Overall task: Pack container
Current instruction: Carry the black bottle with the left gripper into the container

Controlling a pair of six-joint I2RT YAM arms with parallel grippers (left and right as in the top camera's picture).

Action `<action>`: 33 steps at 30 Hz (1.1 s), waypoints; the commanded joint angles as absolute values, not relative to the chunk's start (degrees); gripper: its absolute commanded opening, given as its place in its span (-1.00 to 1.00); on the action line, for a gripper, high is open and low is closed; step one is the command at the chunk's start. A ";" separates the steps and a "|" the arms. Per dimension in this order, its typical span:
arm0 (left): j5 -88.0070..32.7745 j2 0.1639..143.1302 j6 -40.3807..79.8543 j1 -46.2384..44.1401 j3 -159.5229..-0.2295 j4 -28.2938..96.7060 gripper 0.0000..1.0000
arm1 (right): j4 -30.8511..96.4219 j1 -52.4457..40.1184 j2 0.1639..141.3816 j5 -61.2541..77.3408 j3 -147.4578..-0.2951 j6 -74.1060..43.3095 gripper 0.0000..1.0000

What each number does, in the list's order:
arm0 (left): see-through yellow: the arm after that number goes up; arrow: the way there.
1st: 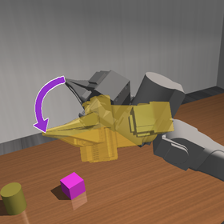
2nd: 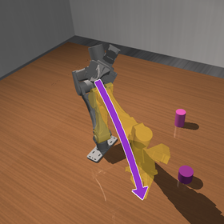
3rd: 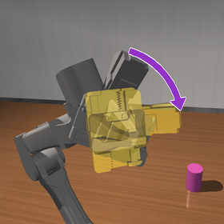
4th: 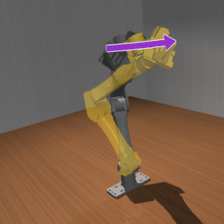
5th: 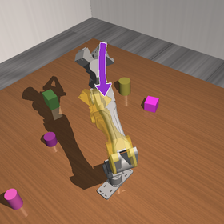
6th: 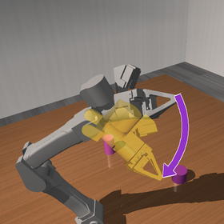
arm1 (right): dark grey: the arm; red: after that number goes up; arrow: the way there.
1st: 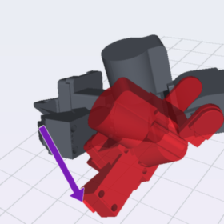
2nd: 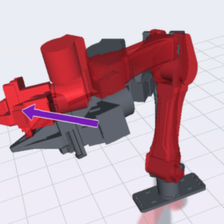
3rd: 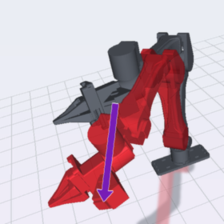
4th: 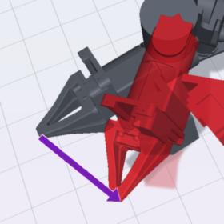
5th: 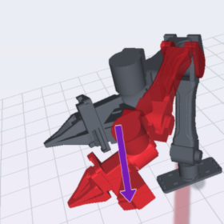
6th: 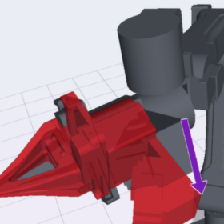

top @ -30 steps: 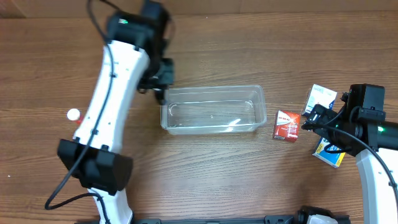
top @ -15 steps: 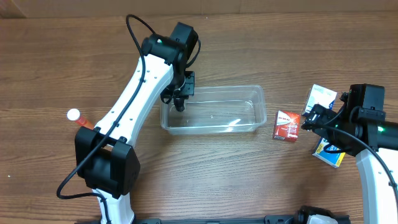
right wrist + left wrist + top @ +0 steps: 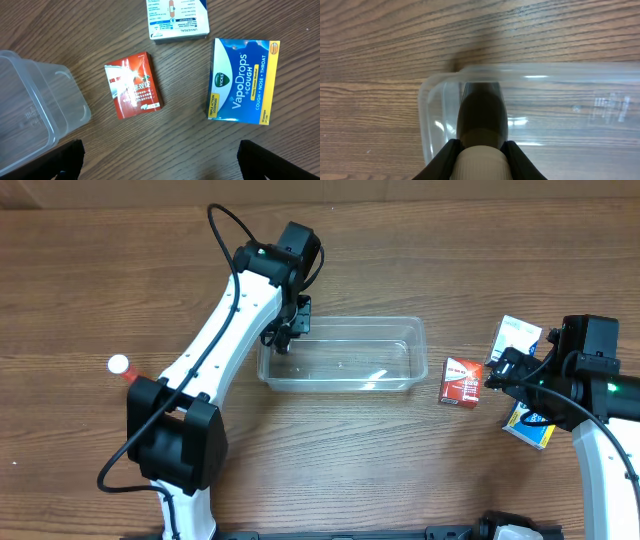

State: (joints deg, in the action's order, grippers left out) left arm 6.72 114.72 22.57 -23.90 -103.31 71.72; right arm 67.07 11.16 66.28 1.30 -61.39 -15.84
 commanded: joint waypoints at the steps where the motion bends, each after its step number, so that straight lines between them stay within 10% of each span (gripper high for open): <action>1: 7.75 117.99 23.20 -23.64 -103.11 71.46 -0.92 | 66.78 11.33 66.26 1.63 -62.61 -15.90 1.00; 18: 3.36 122.08 23.16 -23.64 -103.13 71.40 -0.91 | 66.81 11.33 66.26 1.63 -62.61 -15.88 1.00; 33: 3.36 122.08 23.14 -23.64 -103.13 71.96 -0.45 | 66.81 11.33 66.26 1.63 -62.61 -15.88 1.00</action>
